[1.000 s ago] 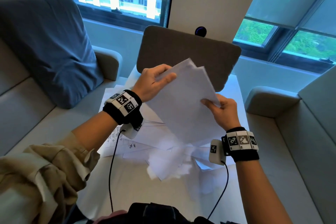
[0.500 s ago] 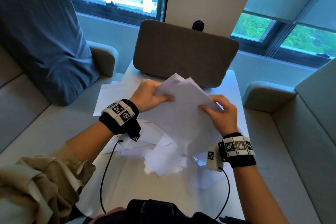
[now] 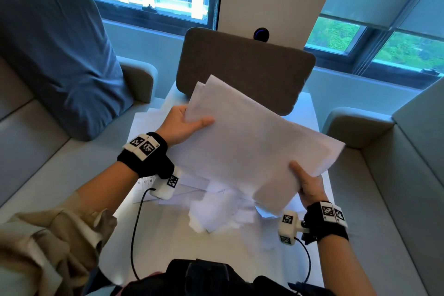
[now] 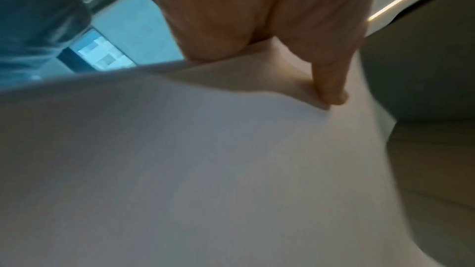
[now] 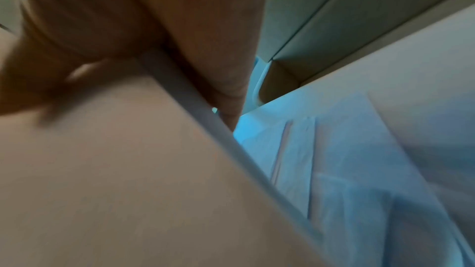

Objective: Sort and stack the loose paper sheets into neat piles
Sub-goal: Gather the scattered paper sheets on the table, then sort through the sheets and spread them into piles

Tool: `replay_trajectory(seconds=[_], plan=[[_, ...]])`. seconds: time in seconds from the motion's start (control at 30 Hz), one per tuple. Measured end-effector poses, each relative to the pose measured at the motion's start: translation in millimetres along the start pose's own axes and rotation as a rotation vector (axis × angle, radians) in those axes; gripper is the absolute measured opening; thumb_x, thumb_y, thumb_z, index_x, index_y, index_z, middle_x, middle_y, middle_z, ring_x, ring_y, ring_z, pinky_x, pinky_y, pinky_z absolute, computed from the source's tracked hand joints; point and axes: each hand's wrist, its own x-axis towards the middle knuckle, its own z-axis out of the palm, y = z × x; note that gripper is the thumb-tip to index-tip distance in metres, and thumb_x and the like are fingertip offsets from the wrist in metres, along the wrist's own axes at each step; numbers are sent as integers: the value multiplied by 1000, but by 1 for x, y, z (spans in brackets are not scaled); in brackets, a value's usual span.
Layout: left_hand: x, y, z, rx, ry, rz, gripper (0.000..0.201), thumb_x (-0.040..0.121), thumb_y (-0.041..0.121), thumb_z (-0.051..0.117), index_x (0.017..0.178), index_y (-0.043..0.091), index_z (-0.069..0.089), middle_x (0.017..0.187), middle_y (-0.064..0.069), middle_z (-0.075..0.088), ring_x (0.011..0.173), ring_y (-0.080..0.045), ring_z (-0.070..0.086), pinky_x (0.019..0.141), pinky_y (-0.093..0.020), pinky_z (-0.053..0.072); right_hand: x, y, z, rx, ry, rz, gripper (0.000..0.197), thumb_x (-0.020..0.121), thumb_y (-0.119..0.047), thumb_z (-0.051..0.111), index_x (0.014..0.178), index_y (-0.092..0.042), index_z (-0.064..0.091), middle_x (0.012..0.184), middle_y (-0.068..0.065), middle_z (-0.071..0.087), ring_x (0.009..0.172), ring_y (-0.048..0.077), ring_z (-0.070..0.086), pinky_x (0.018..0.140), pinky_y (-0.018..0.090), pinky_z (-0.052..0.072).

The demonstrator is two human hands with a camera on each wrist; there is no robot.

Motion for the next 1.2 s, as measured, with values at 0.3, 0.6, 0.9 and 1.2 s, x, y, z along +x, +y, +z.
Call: replay_trajectory(seconds=[0.3,0.6,0.9,1.2], plan=[[-27,-100,-11,573,-118,-149,75,77,11,74,141,19,35,129,-10,53,116,-30,54,97,-32,40,-14,37,-17,-425,-105,191,36,80,-11,74,111,3,63,99,19,70,81,28,67,73,37,57],[-79,-155,-16,808,-431,-378,48,74,5,66,114,28,55,106,-6,53,90,-24,56,54,-13,43,-46,87,-49,-984,-484,464,50,78,-4,73,120,-13,47,96,8,63,74,18,63,45,24,52],[-112,-188,11,1024,-374,-367,68,62,26,81,124,22,53,134,-2,45,123,-21,44,105,-28,35,3,77,-58,-1249,-95,262,45,85,-33,63,113,2,58,116,21,62,97,38,63,79,41,56],[-145,-198,29,1147,-331,-366,66,69,39,77,129,36,50,150,11,29,137,-16,28,113,-39,25,13,79,-49,-808,-171,472,52,88,-26,60,135,-14,40,122,5,44,89,23,56,52,27,58]])
